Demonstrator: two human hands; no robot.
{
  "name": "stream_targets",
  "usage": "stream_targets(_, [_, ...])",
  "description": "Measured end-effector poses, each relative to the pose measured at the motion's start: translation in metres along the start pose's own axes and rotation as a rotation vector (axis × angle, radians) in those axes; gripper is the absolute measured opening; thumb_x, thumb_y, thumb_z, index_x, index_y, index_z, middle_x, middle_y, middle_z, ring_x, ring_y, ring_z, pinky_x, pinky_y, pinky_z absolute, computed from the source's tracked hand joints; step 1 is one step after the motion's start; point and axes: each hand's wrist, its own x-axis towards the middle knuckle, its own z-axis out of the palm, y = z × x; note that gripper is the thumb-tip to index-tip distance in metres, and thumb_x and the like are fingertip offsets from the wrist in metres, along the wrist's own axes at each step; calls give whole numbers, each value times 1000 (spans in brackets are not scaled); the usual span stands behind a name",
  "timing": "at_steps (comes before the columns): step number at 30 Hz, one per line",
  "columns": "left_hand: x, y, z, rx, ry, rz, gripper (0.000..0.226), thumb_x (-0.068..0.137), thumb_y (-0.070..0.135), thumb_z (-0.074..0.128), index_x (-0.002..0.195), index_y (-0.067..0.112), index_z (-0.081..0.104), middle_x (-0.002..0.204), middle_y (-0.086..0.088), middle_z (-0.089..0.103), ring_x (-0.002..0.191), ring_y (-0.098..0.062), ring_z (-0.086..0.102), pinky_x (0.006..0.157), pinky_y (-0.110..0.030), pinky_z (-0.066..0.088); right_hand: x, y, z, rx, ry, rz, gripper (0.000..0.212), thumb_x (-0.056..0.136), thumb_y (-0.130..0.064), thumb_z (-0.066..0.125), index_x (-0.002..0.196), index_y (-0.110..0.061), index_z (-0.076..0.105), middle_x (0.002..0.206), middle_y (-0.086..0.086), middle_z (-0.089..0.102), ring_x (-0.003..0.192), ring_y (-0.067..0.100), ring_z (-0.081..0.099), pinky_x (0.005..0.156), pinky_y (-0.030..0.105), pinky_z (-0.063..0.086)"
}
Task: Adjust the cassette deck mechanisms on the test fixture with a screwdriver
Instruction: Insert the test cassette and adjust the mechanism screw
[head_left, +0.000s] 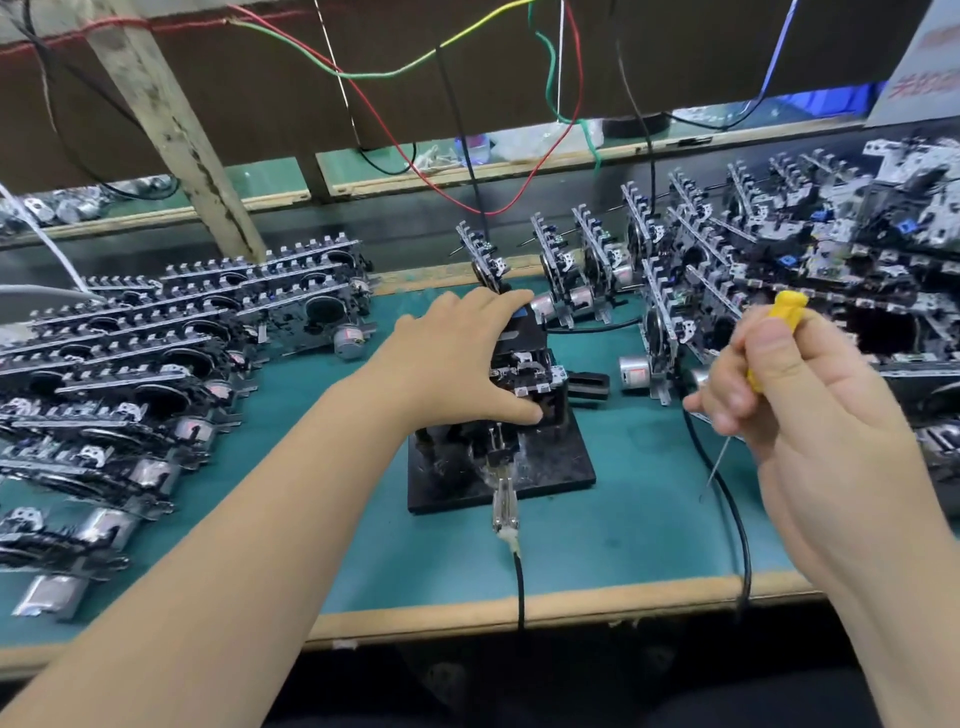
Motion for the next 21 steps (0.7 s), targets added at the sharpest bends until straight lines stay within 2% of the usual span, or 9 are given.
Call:
stream_targets(3, [2,1,1,28,4,-10,117,67,81,65,158,36,8,153,8,30,138,-25,32,104,-54,38,5,5,7,-70,-86,-5,23,102,-44,45,84,-34,57,78,-10,60,76,12,57,83,28,48])
stream_targets(5, [1,1,0,-18,8,0,124,64,84,65,159,37,0,161,8,19,146,-22,24,111,-57,33,13,8,21,-203,-194,-15,18,103,-43,44,90,-45,56,108,-12,67,106,9,60,98,33,42])
stream_targets(7, [-8,-4,-6,-236,65,38,121,65,82,66,158,41,0,167,11,8,154,-13,11,119,-60,21,22,11,37,-414,-328,-50,16,99,-36,45,96,-52,44,133,-15,58,131,10,45,110,38,33])
stream_targets(9, [-26,-17,-8,-450,185,67,100,69,72,66,153,52,14,166,16,13,153,-4,8,121,-60,16,28,18,46,-684,-423,-84,27,98,-33,46,106,-56,35,137,-13,49,138,11,31,115,41,25])
stream_targets(11, [-47,-33,0,-511,240,65,75,72,64,65,140,59,31,164,19,19,152,1,9,122,-59,15,30,27,48,-842,-436,-56,34,97,-30,49,121,-51,38,129,-10,45,135,12,28,115,44,23])
stream_targets(13, [-64,-42,15,-472,228,66,67,73,63,66,133,61,37,166,15,14,153,1,4,123,-57,12,28,33,47,-855,-421,-55,41,96,-24,54,131,-42,43,117,-18,43,129,7,28,113,41,22])
stream_targets(15, [-71,-41,32,-404,232,66,78,70,65,74,136,61,32,169,12,2,154,-3,-2,123,-57,12,26,37,47,-833,-407,-66,45,96,-21,56,134,-41,45,107,-30,38,121,1,30,108,35,22])
stream_targets(18, [-69,-28,48,-452,299,37,95,57,71,79,136,56,29,168,10,-8,155,-8,-4,121,-57,21,24,41,46,-815,-406,-73,45,95,-23,54,132,-47,43,104,-39,38,109,-8,35,94,25,23])
stream_targets(21, [-61,-13,64,-619,448,-15,86,53,64,83,126,53,39,169,7,-4,155,-7,2,120,-45,28,23,41,45,-721,-410,-60,49,95,-20,55,116,-61,39,110,-33,45,82,-11,49,75,14,31])
